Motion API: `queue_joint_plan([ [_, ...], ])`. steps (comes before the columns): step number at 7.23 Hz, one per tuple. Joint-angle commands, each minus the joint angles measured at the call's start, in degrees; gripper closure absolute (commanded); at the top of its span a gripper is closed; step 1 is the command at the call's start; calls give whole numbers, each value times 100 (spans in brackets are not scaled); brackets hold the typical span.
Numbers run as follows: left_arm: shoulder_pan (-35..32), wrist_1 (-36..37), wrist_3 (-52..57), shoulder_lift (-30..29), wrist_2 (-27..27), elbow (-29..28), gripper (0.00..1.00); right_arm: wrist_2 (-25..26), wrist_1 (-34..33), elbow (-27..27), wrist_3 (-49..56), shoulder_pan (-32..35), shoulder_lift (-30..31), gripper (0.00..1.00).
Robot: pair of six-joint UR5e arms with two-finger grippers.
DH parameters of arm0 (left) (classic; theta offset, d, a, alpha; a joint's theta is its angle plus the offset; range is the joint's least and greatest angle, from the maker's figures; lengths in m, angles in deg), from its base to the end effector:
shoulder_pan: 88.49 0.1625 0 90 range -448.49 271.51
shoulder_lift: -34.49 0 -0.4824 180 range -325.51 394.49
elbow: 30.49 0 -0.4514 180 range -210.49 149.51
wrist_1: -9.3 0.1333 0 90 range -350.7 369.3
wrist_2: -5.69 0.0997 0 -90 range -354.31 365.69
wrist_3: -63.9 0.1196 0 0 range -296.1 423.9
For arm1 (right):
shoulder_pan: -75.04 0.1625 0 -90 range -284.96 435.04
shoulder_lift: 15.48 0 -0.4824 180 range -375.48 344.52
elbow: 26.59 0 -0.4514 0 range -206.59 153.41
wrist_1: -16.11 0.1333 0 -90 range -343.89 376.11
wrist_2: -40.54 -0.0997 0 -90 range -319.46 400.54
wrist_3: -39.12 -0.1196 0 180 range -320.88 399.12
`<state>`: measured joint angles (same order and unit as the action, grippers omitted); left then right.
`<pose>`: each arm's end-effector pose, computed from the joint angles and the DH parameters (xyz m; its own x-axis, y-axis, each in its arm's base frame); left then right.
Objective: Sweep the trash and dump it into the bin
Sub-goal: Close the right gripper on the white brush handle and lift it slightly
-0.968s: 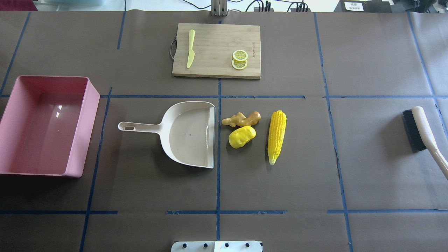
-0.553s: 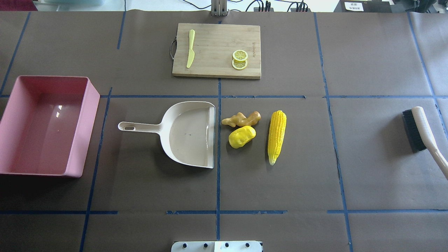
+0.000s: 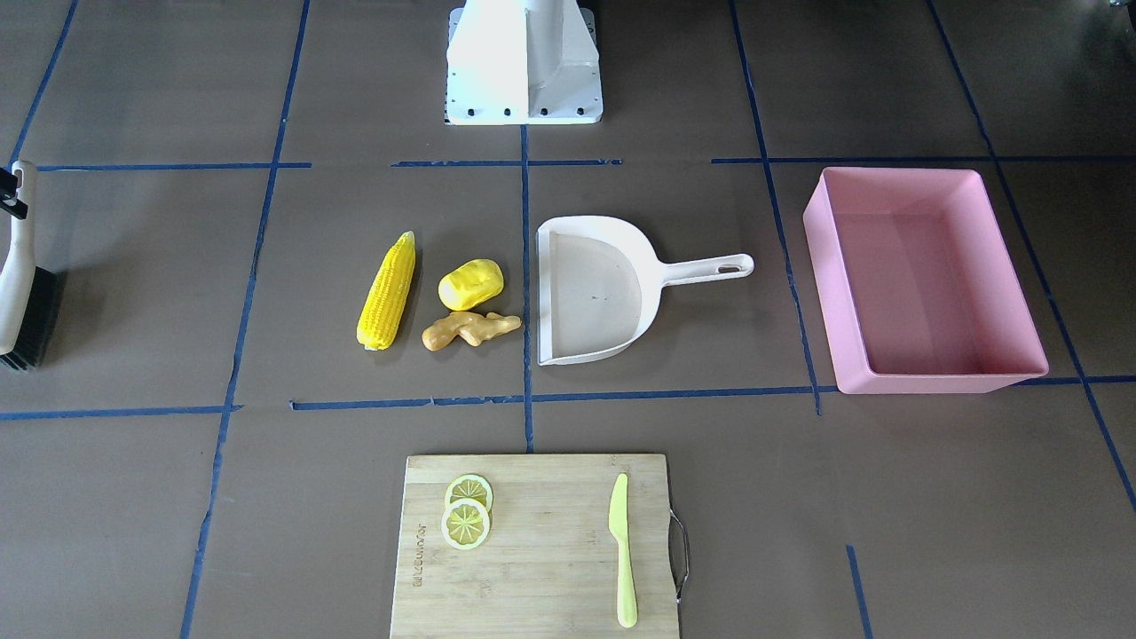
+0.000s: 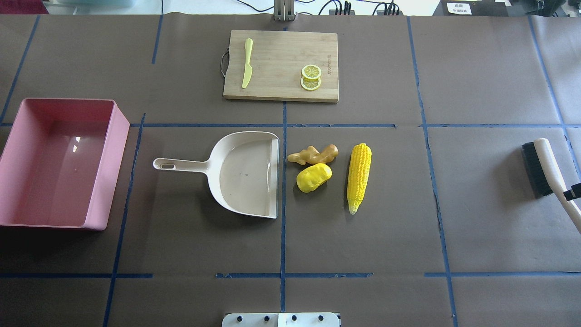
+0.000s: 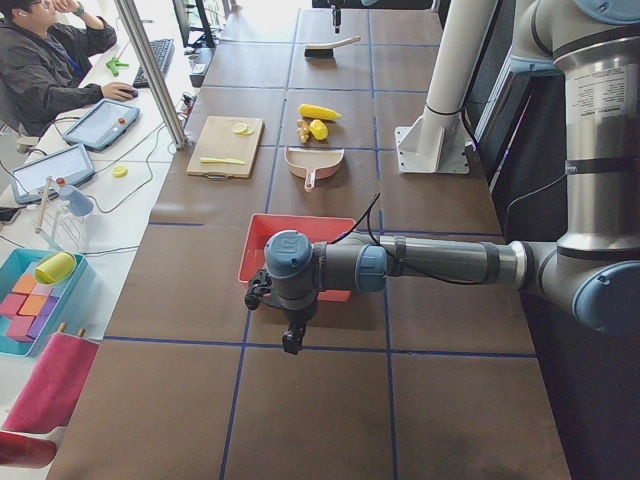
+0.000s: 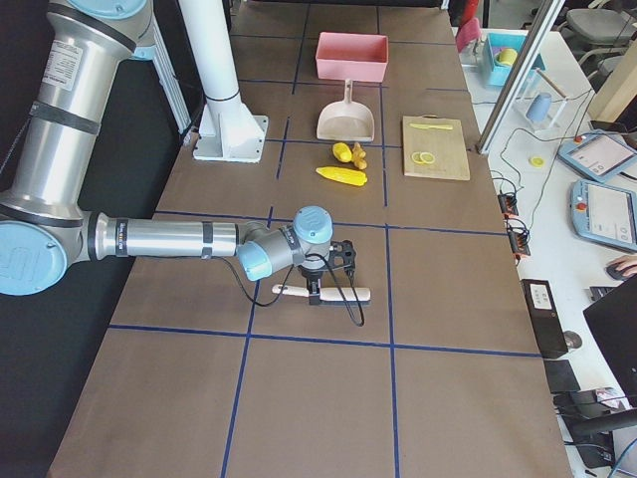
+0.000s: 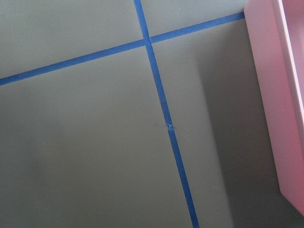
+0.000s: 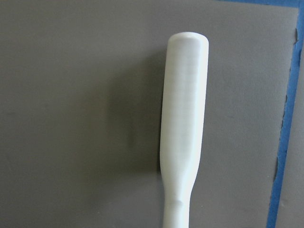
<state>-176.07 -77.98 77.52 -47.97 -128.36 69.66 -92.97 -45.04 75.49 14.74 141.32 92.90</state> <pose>-0.0295 -0.4888 0.7063 0.6880 0.2635 -0.6762 -0.2101 0.9642 0.1619 -0.1231 -0.4068 0.7117 0.6614 -0.1369 0.7374 0.1081 0.9903 0.0868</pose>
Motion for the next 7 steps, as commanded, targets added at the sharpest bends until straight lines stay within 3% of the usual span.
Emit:
queue_joint_plan([
  [1, 12, 0, 0, -7, -7, 5, 0, 43, 411, -424, -110, -272, 34, 5],
  [3, 12, 0, 0, -7, -7, 31, 0, 104, 428, -425, -242, -282, 26, 6],
  [4, 12, 0, 0, -7, -7, 40, 0, 114, 429, -408, -268, -317, -27, 12],
  [7, 12, 0, 0, -7, 2, 22, 0, 263, 411, -373, -260, -554, -150, 50],
])
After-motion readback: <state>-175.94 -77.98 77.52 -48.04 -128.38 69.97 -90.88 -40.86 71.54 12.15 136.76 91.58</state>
